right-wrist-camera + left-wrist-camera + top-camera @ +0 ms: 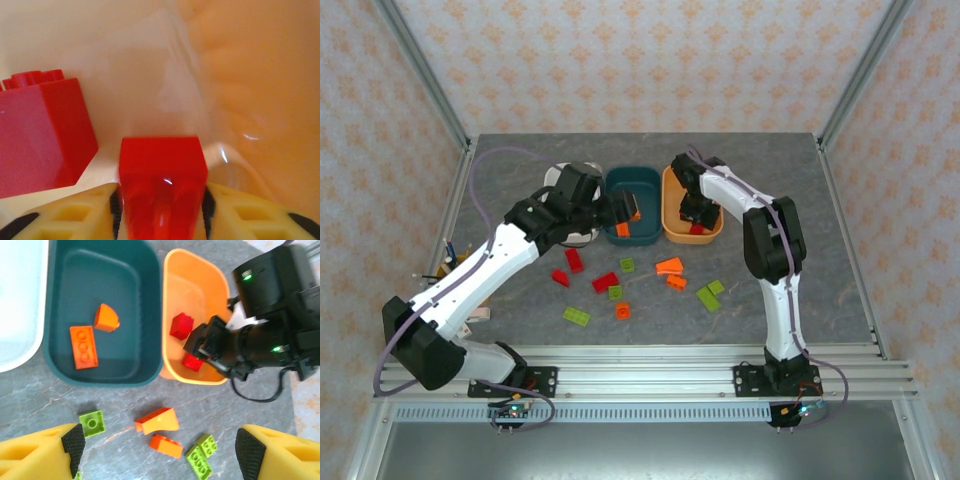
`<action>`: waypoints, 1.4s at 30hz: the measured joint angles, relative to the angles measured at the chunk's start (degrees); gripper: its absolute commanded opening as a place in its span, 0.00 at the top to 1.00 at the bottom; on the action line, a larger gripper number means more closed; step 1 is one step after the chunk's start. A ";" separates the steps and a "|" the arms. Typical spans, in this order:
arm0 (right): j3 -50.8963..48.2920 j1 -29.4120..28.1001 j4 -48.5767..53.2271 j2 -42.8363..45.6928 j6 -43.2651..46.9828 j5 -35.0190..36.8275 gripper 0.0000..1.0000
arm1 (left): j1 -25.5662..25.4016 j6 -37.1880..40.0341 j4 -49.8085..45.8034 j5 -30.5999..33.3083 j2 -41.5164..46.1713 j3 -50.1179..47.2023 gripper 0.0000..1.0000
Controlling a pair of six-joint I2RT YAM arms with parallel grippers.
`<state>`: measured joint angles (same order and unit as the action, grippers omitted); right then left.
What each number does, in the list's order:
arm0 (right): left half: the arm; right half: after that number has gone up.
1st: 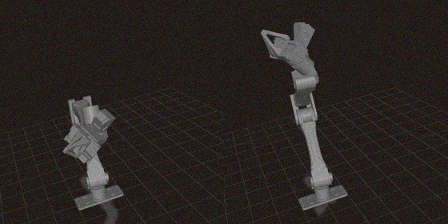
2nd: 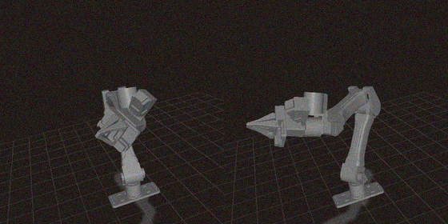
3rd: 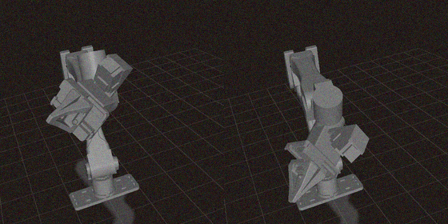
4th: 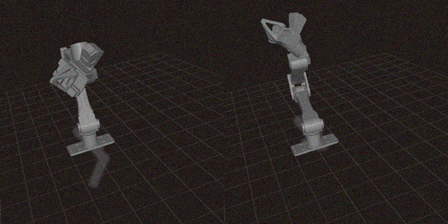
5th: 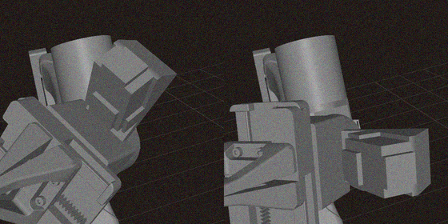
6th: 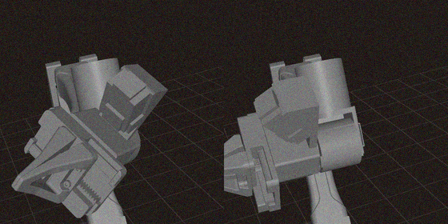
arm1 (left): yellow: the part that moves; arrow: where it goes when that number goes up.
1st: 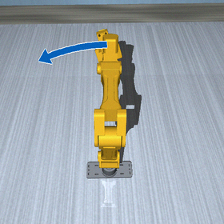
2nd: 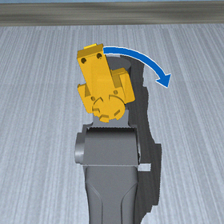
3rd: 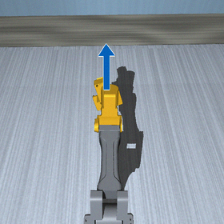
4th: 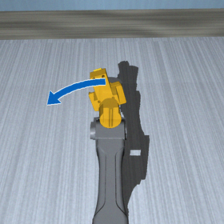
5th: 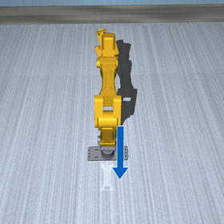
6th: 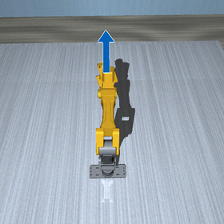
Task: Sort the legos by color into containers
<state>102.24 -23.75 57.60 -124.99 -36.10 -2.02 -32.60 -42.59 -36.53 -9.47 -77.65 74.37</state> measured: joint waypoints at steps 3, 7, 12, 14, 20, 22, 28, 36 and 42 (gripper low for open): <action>0.50 0.02 0.26 0.37 0.22 -0.11 0.42 | 0.00 -1.25 -2.27 0.87 1.09 -2.58 0.19; 0.50 -0.28 0.57 4.28 0.46 -0.07 0.42 | 0.00 -5.31 -7.80 3.26 3.87 -5.42 0.20; -4.57 -4.31 -4.28 19.19 4.94 0.24 0.42 | 0.00 -14.93 -14.27 5.38 10.10 -13.29 0.25; -11.13 -8.87 -9.46 28.06 8.39 -0.70 0.42 | 0.00 -19.85 -15.34 5.29 12.81 -18.97 0.26; -36.33 -26.38 -28.28 48.00 17.84 -8.98 0.37 | -0.02 -35.43 -15.02 3.17 18.16 -34.64 0.28; -43.32 -29.79 -32.11 51.21 19.30 -10.49 0.37 | -0.04 -38.93 -14.36 2.34 17.33 -35.95 0.27; -49.77 -33.97 -34.97 52.87 20.33 -11.82 0.37 | -0.04 -45.55 -9.60 0.59 11.02 -35.98 0.28; -49.79 -34.07 -36.65 55.01 20.55 -11.08 0.37 | -1.16 -53.48 -4.46 -0.28 6.95 -37.86 0.35; -49.81 -34.07 -36.65 55.01 20.48 -10.73 0.38 | -1.64 -56.28 -3.02 -0.61 4.28 -38.56 0.43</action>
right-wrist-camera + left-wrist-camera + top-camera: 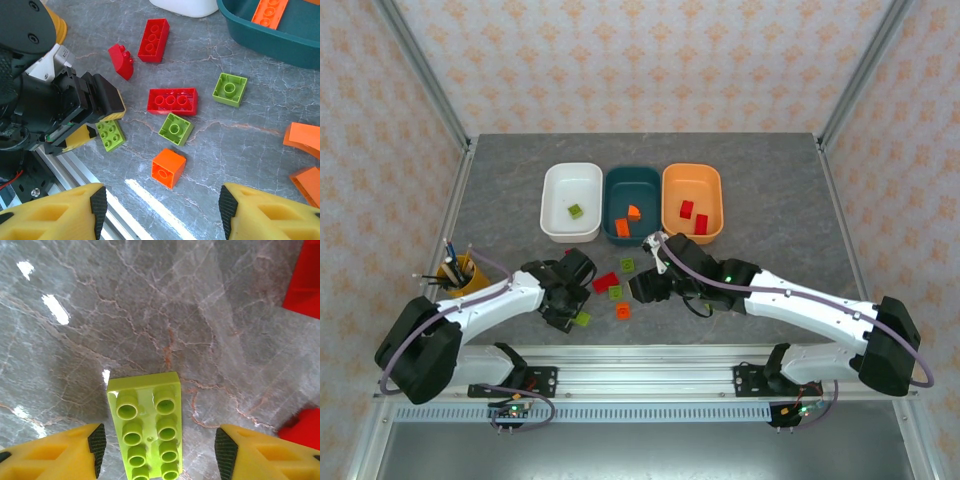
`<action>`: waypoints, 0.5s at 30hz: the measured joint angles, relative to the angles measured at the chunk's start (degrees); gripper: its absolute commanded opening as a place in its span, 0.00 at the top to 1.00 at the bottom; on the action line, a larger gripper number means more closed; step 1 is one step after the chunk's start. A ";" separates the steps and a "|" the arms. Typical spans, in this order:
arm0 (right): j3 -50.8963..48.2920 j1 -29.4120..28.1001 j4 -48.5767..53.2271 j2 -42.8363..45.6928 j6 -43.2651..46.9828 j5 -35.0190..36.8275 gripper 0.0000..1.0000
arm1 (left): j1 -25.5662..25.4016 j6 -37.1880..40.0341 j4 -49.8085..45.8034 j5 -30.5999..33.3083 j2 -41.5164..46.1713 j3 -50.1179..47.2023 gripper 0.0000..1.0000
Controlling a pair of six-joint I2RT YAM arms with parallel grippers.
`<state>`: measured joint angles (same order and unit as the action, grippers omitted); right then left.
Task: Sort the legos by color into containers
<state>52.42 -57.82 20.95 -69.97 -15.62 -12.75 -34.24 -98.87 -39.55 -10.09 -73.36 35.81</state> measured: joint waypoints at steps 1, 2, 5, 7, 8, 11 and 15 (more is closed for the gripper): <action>-0.04 0.00 -0.02 0.00 -0.15 0.13 0.38 | -0.28 -0.28 0.46 0.02 -0.26 -0.20 0.46; -0.09 0.00 0.00 0.00 -0.22 0.31 0.38 | -0.28 -0.44 1.14 0.00 -0.50 -0.55 0.48; -0.28 0.00 0.00 0.00 -0.42 0.55 0.38 | -0.28 -0.90 2.08 -0.07 -1.44 -1.29 0.52; -0.35 -0.02 0.00 0.00 -0.50 0.72 0.38 | -0.31 -1.07 1.99 -0.07 -1.55 -1.27 0.55; -0.35 0.00 0.00 0.00 -0.66 0.76 0.38 | -0.28 -1.22 1.92 -0.09 -1.73 -1.27 0.57; -0.35 0.00 0.00 0.00 -0.90 0.79 0.38 | -0.33 -1.22 1.68 -0.22 -1.90 -1.20 0.63; -0.35 0.00 0.02 0.00 -1.31 0.87 0.38 | -0.35 -1.03 1.44 -0.17 -1.92 -0.98 0.71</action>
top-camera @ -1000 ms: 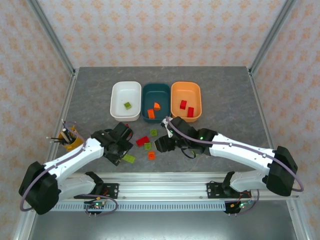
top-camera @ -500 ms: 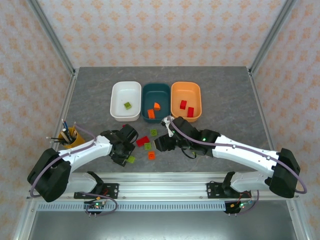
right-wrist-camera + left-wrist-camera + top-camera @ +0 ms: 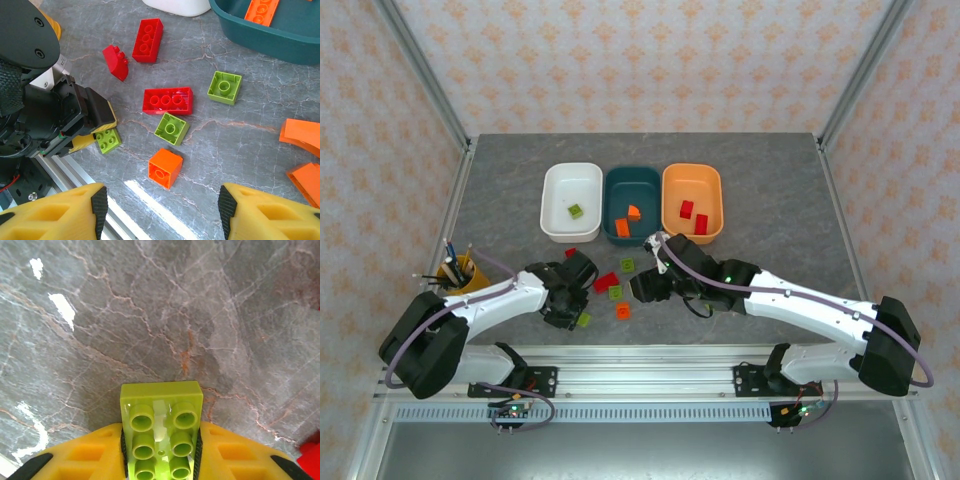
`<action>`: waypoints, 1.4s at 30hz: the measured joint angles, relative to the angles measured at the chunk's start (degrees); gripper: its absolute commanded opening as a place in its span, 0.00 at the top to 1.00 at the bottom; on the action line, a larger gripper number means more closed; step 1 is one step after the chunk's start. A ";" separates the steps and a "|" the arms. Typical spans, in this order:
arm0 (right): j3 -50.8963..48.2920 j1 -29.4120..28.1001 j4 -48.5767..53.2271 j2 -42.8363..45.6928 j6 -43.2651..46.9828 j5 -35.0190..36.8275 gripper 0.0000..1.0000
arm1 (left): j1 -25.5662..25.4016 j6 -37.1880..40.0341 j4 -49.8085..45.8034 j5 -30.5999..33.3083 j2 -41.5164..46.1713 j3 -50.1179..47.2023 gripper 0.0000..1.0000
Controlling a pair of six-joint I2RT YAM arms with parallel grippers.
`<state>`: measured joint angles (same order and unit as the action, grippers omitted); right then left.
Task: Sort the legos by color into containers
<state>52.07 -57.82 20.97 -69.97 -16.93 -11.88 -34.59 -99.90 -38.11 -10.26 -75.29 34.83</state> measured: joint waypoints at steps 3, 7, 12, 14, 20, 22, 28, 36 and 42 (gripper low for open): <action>0.00 0.00 0.00 0.00 -0.31 0.07 0.38 | -0.09 0.74 0.00 0.13 -0.26 0.09 0.75; 0.00 0.00 0.00 0.00 -0.44 0.07 0.38 | -0.31 1.57 -0.20 0.35 -0.52 0.35 0.76; 0.00 0.00 -0.02 0.00 -0.61 0.13 0.38 | -0.31 3.80 -1.57 0.98 -0.46 1.42 0.77; 0.00 0.00 0.02 0.00 -0.66 0.48 0.38 | -0.24 5.18 -2.29 3.19 -0.28 2.78 0.77; 2.97 0.00 1.27 0.09 -1.05 3.96 0.38 | 2.23 12.79 -9.18 8.20 3.39 15.76 0.77; 5.31 0.20 1.31 0.09 -1.05 5.07 0.38 | 4.63 16.37 -10.69 9.22 3.32 21.05 0.77; 12.76 3.43 0.04 -0.63 -1.64 7.13 0.27 | 12.74 29.59 -15.67 10.60 -4.35 36.35 0.77; 20.31 8.20 -0.79 -8.33 -5.03 8.31 0.16 | 18.69 44.48 -18.80 12.04 -23.58 53.22 0.78; 22.95 8.63 -0.37 -12.63 -7.52 8.20 0.16 | 20.65 51.34 -20.33 12.98 -36.96 62.75 0.78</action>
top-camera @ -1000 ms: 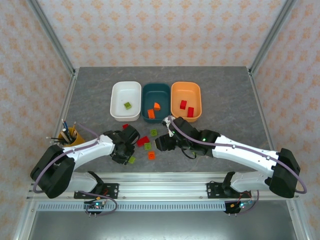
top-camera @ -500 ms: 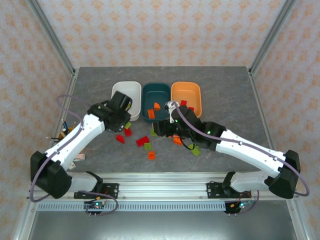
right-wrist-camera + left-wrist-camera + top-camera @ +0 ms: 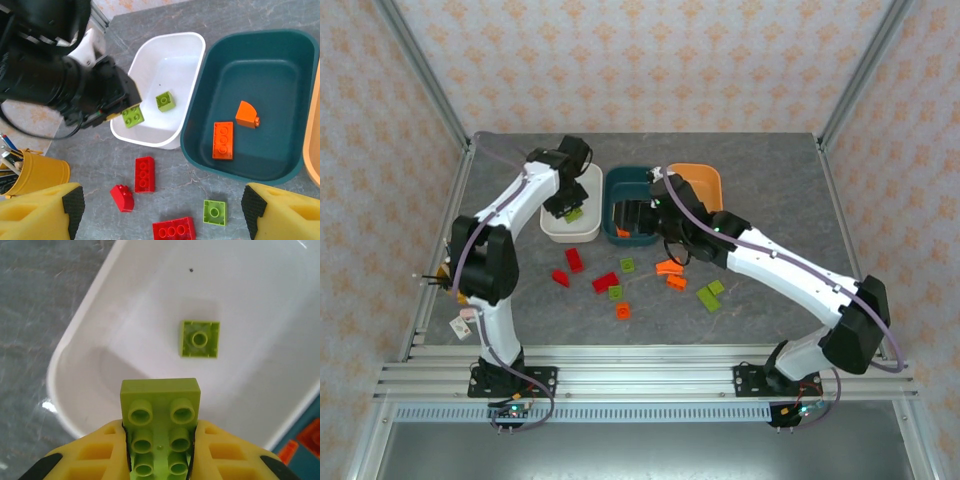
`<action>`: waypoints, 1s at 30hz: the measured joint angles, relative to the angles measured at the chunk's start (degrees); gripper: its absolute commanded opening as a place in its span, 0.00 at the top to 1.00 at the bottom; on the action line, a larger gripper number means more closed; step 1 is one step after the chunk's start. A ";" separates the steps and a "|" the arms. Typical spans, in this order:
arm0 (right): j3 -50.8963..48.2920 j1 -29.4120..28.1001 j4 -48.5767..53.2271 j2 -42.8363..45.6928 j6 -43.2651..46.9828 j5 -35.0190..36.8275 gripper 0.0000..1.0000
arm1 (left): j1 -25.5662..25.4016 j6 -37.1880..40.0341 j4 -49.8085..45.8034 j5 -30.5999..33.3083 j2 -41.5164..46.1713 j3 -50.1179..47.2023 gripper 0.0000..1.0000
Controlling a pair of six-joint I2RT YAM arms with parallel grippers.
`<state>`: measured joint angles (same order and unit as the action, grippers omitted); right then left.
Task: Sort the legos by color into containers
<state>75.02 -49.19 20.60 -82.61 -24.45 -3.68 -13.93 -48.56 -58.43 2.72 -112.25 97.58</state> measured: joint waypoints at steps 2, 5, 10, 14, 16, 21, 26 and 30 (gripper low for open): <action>-0.02 0.02 0.00 -0.17 -0.92 -0.15 0.16 | 0.20 1.77 -0.31 0.81 -3.85 2.32 0.78; -0.24 0.02 -0.07 -0.17 -1.97 -0.15 0.16 | 0.50 3.34 -1.33 1.44 -7.85 4.13 0.79; -1.90 0.02 0.02 -0.15 -3.02 -0.15 0.16 | 1.01 4.81 -2.27 2.64 -11.17 4.94 0.78; -2.58 0.02 0.04 -0.15 -3.45 -0.15 0.16 | 1.36 5.42 -2.45 3.37 -12.07 5.05 0.73; -2.62 0.02 0.17 -0.15 -3.48 -0.15 0.16 | 1.36 5.64 -2.60 3.52 -12.61 5.46 0.67; -2.62 0.11 0.81 -0.15 -3.43 -0.15 0.16 | 1.33 6.58 -2.71 3.54 -13.55 5.70 0.54; -2.62 0.11 1.84 -0.15 -3.39 -0.15 0.16 | 1.36 6.73 -3.28 3.54 -13.35 7.39 0.44; -2.62 0.11 2.58 -0.17 -2.99 -0.24 0.19 | 1.36 7.08 -4.66 3.52 -11.65 11.02 0.39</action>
<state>72.40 -49.08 23.18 -82.78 -27.44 -3.92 -12.58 -41.47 -63.09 6.24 -123.90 108.60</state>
